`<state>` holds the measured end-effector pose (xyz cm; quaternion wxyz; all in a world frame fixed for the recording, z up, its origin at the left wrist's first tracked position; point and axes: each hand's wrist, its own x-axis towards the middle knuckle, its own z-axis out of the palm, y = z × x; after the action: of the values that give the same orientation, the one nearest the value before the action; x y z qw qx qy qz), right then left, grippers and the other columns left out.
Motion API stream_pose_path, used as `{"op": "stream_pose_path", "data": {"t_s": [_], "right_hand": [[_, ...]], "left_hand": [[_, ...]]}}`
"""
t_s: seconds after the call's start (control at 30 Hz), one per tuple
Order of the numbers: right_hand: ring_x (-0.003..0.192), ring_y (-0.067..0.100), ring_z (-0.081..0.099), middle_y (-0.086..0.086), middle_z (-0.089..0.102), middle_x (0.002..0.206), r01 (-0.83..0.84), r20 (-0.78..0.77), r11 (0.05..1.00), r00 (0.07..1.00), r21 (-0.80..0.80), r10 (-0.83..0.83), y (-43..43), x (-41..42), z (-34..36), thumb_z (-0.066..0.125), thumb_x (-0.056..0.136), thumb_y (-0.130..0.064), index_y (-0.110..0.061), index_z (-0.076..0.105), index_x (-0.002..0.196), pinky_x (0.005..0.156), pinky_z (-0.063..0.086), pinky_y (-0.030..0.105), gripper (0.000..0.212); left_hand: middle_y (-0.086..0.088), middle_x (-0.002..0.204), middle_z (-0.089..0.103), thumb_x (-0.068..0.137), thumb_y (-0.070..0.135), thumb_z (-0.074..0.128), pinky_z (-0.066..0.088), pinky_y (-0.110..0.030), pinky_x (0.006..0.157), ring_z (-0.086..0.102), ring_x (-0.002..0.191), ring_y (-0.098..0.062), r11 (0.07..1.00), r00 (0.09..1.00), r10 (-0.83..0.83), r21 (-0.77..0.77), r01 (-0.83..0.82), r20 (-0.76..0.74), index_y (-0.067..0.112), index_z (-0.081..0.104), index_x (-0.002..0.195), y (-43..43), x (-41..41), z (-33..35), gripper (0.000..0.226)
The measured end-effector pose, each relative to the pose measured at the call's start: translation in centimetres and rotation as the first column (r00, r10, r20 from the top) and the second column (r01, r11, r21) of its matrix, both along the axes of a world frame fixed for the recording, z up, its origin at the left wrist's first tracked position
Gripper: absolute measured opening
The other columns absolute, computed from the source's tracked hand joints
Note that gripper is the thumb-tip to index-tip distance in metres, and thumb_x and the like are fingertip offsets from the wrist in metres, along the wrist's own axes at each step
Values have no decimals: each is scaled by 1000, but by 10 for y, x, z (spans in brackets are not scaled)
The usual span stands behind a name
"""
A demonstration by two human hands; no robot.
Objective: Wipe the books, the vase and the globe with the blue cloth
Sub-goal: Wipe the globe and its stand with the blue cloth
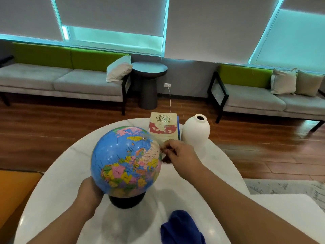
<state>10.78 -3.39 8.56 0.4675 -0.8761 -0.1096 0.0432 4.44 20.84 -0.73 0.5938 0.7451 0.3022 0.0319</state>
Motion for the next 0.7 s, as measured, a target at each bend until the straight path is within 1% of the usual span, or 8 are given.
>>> {"op": "stream_pose_path", "data": {"t_s": [0.1, 0.17, 0.23, 0.33, 0.47, 0.57, 0.63, 0.7], "right_hand": [[78, 15, 67, -2, 64, 92, 3, 38, 999, 999, -38, -2, 17, 23, 7, 51, 96, -7, -21, 62, 92, 78, 58, 30, 18], [77, 15, 67, -3, 64, 94, -6, 55, 999, 998, -51, 9, 25, 36, 12, 50, 97, -8, -20, 61, 91, 78, 57, 31, 17], [76, 14, 67, -2, 64, 94, -8, 79, 998, 997, -62, 13, 35, 56, 13, 50, 97, -8, -18, 62, 92, 76, 57, 28, 16], [74, 16, 68, 3, 66, 95, -6, 94, 999, 996, -35, 9, 49, 87, 13, 49, 97, -8, -16, 63, 94, 75, 58, 31, 17], [74, 21, 69, 4, 66, 90, 15, 82, 1000, 997, -7, -14, 67, 126, 8, 49, 96, -6, -26, 60, 83, 75, 59, 42, 26], [73, 22, 68, 6, 64, 92, 27, 101, 1000, 994, 10, -28, 77, 148, 5, 48, 95, -5, -23, 62, 86, 66, 58, 34, 24], [72, 19, 68, 4, 64, 92, 40, 122, 999, 992, -4, -39, 81, 162, 5, 49, 96, -6, -19, 64, 91, 62, 54, 28, 20], [72, 19, 68, 3, 65, 93, 47, 127, 999, 991, -13, -45, 85, 175, 3, 50, 96, -8, -17, 65, 92, 66, 57, 30, 18]], "left_hand": [[-11, 78, 60, 86, -20, 46, 47, -43, 81, 53, 76, -28, 972, 997, 66, -227, -55, 40, 3, 58, 84, 8, 16, 11, 26], [-12, 82, 62, 86, -21, 45, 49, -41, 79, 56, 76, -29, 957, 994, 72, -286, -45, 85, 0, 59, 90, 10, 23, 17, 26], [-16, 86, 64, 85, -20, 48, 51, -41, 79, 59, 79, -29, 952, 991, 85, -303, -50, 104, -1, 59, 93, 18, 36, 18, 23], [-19, 91, 65, 87, -16, 52, 46, -49, 91, 59, 89, -34, 944, 988, 77, -330, -30, 131, 2, 59, 92, 27, 61, 22, 20], [-16, 97, 65, 90, -14, 48, 48, -40, 90, 61, 88, -27, 918, 983, 71, -397, 2, 171, 1, 57, 109, 35, 94, 25, 25], [-13, 99, 65, 92, -12, 47, 49, -38, 88, 62, 88, -23, 923, 979, 88, -384, -10, 186, 2, 55, 116, 40, 113, 19, 30], [-13, 106, 66, 92, -8, 51, 47, -38, 93, 63, 97, -24, 931, 979, 77, -364, -2, 191, 1, 55, 121, 41, 118, 14, 31], [-11, 117, 65, 93, -1, 54, 45, -37, 96, 60, 110, -24, 933, 983, 36, -359, 32, 182, 5, 53, 128, 40, 116, 8, 35]]}}
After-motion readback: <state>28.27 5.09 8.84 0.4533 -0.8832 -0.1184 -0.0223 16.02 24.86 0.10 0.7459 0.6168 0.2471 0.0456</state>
